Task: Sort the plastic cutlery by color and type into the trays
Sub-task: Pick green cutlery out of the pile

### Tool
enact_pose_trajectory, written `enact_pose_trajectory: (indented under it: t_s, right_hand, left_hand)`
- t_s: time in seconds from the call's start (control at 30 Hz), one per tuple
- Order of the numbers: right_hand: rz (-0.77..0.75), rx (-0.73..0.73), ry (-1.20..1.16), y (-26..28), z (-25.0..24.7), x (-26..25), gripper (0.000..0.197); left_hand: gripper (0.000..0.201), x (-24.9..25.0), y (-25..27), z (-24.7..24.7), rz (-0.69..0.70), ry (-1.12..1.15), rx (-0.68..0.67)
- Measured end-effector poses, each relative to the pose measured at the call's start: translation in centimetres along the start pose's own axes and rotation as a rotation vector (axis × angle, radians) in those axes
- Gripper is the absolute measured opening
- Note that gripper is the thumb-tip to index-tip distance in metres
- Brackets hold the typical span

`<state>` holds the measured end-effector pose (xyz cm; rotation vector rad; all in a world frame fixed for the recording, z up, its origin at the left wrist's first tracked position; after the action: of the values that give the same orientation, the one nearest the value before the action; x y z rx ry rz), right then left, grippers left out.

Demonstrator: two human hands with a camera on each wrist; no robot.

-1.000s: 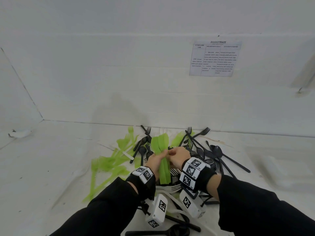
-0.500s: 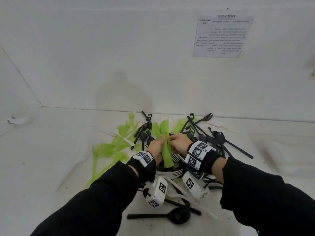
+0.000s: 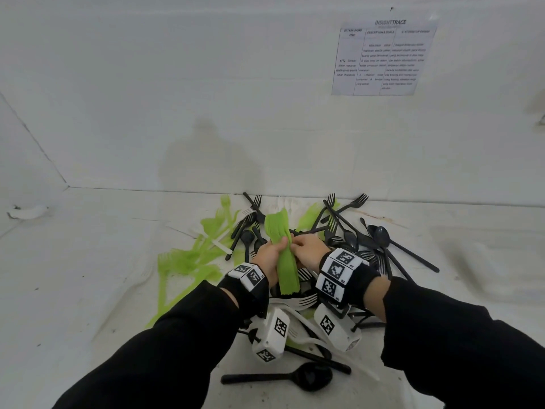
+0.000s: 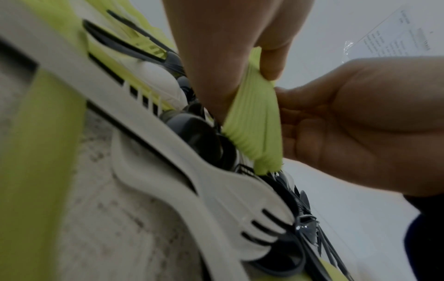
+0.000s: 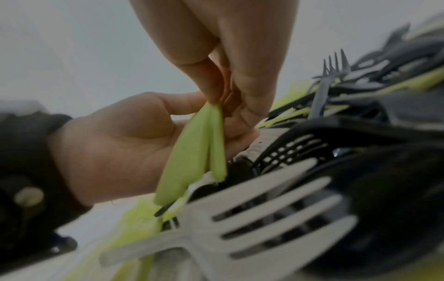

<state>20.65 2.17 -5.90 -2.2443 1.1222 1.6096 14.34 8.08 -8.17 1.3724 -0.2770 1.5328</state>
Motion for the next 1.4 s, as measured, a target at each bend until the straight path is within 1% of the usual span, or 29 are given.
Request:
enact_pose_trajectory:
  t_s: [0.07,0.1,0.17,0.23,0.27,0.3,0.37,0.4,0.43,0.5,0.53,0.57,0.63,0.67,0.73,0.8,0.87,0.97,1.0,1.07,1.1,1.13,1.17,1.27,1.3,1.4]
  right_hand:
    - [0.021,-0.066,-0.047,0.0,0.5,0.1,0.024]
    - [0.031,-0.093,-0.055,0.1,0.6,0.1,0.025]
    - [0.03,-0.103,-0.044,0.5,0.4,-0.3,0.027]
    - [0.042,-0.1,-0.014,0.7,0.0,-0.2,0.027]
    - [0.044,-0.125,-0.018,0.7,-0.1,-0.2,0.028]
    - [0.047,-0.181,-0.004,0.7,-0.1,-0.2,0.028]
    - [0.052,-0.266,0.144,0.5,-0.8,-0.8,0.029]
    - [0.059,-0.255,0.226,0.0,-1.6,-1.2,0.027]
    - [0.066,-0.206,0.291,-0.6,-2.7,-1.6,0.025]
    - [0.035,-0.028,0.388,-1.9,-5.0,-2.6,0.028]
    - [0.02,0.012,0.392,-2.3,-5.4,-3.0,0.03]
    - [0.014,-0.002,0.362,-2.6,-5.2,-3.2,0.029]
    - [0.027,-0.104,0.265,-2.8,-3.3,-3.2,0.023]
    - [0.028,-0.133,0.235,-3.0,-2.2,-3.0,0.024]
    - [0.03,-0.138,0.191,-3.5,-0.8,-2.6,0.026]
    - [0.071,-0.152,0.051,-3.8,0.0,-1.9,0.025]
    - [0.134,-0.17,-0.132,-3.7,0.3,-1.3,0.024]
    - [0.169,-0.198,-0.188,-3.7,0.3,-0.8,0.015]
    - [0.174,-0.178,-0.2,-4.0,0.1,-0.6,0.01]
    - [0.15,-0.05,-0.168,-4.2,-0.9,-0.6,0.006]
    - [0.124,0.027,-0.165,-4.3,-1.5,-0.7,0.009]
    - [0.095,0.089,-0.181,-4.4,-1.8,-0.8,0.016]
    - [0.073,0.117,-0.208,-4.1,-1.9,-1.1,0.02]
    - [0.021,0.126,-0.192,-3.0,-1.2,-1.6,0.009]
    - [-0.003,0.134,-0.168,-2.5,-0.9,-1.7,0.009]
    - [-0.098,0.179,-0.049,-1.5,-0.5,-1.8,0.008]
  left_hand:
    - [0.031,-0.1,-0.2,-0.2,-0.003,-0.013,0.033]
    - [0.027,-0.2,-0.2,-0.5,-0.005,-0.027,0.052]
    - [0.021,0.0,0.0,-0.7,-0.016,-0.052,0.07]
    - [0.02,0.0,-0.1,-0.8,-0.028,-0.059,0.062]
    - [0.019,0.0,-0.2,-1.0,-0.022,-0.073,0.078]
    - [0.018,0.1,-0.2,-1.1,-0.014,-0.08,0.09]
    - [0.021,0.1,-0.5,-1.3,-0.001,-0.084,0.099]
    - [0.022,0.1,-0.6,-1.5,0.006,-0.073,0.109]
    - [0.02,0.2,-0.6,-1.7,0.009,-0.046,0.116]
    - [0.013,0.3,-0.6,-1.6,0.009,0.051,0.099]
    - [0.012,0.5,-0.6,-1.5,0.013,0.087,0.093]
    - [0.011,0.5,-0.8,-1.5,0.015,0.105,0.092]
    - [0.015,0.7,-1.0,-1.6,0.028,0.091,0.103]
    - [0.018,0.6,-1.2,-2.0,0.032,0.075,0.134]
    - [0.023,0.4,-1.8,-2.7,0.035,0.062,0.184]
    - [0.026,0.1,-2.0,-3.2,0.037,0.052,0.215]
    - [0.022,-0.1,-1.8,-3.3,0.024,0.071,0.21]
    - [0.018,-0.2,-1.6,-3.2,0.014,0.087,0.199]
    - [0.018,-0.2,-1.5,-3.2,0.015,0.096,0.194]
    - [0.017,-0.2,-1.5,-3.5,0.025,0.115,0.207]
    - [0.017,-0.1,-1.5,-3.5,0.035,0.123,0.214]
    - [0.018,0.0,-1.5,-3.5,0.045,0.128,0.213]
    - [0.019,0.1,-1.5,-3.3,0.049,0.137,0.207]
    - [0.013,0.4,-1.4,-3.0,0.063,0.145,0.2]
    - [0.013,0.4,-1.3,-2.9,0.071,0.128,0.206]
    - [0.022,0.4,-0.8,-2.8,0.091,0.095,0.216]
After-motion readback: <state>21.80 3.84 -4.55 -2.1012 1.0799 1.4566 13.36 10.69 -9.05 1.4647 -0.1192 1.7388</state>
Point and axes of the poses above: each hand's wrist, its own y-axis away from the middle knuckle, its own z-axis out of the palm, x = y × z, the point moved 6 cm from there along -y, towards the middle knuckle, and after that the axes turned 6 degrees about -y, right-handed, at the moved point
